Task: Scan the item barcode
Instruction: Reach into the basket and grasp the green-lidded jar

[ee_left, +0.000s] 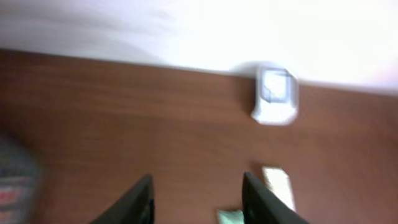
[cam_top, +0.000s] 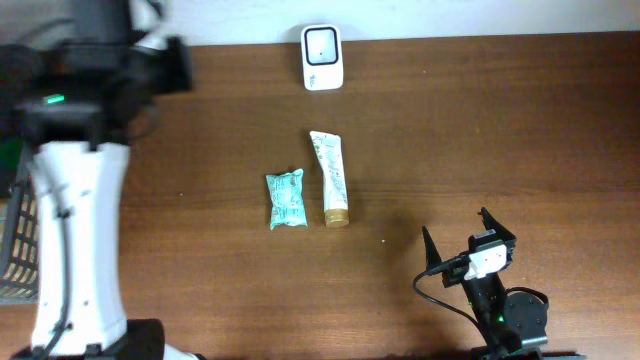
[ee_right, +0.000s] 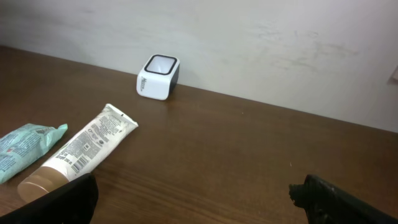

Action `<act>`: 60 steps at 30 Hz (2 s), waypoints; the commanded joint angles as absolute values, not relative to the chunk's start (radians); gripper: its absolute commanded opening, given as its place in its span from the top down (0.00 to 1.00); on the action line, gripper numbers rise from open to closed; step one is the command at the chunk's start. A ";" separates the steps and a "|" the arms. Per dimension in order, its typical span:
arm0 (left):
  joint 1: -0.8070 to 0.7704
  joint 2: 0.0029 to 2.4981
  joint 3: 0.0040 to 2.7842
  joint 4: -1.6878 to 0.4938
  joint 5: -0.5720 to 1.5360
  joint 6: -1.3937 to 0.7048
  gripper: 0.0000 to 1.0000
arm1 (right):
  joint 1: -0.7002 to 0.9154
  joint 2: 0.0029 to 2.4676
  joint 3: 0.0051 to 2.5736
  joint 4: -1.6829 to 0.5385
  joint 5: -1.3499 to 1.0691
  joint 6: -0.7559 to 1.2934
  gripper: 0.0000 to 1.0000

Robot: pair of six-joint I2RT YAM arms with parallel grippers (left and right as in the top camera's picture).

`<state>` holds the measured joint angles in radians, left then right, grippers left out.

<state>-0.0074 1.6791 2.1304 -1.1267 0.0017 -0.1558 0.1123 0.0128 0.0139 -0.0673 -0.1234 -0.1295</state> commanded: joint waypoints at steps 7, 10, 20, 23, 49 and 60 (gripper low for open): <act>0.406 1.681 2.162 -1.130 -0.078 -0.171 0.47 | 0.119 0.006 0.006 -0.068 -0.119 -0.118 0.02; 0.517 1.710 2.160 -1.123 -0.071 -0.170 0.27 | 0.119 0.006 0.006 -0.068 -0.119 -0.118 0.02; 0.651 1.967 2.160 -1.105 -0.072 -0.098 0.04 | 0.119 0.006 0.006 -0.068 -0.119 -0.118 0.01; 0.666 2.030 2.160 -1.089 -0.073 -0.031 0.04 | 0.119 0.006 0.006 -0.068 -0.119 -0.118 0.02; 0.678 2.331 2.160 -0.962 0.038 0.208 0.01 | 0.119 0.006 0.006 -0.068 -0.119 -0.118 0.02; 0.678 2.358 2.159 -0.889 0.038 0.208 0.01 | 0.119 0.006 0.006 -0.068 -0.119 -0.118 0.02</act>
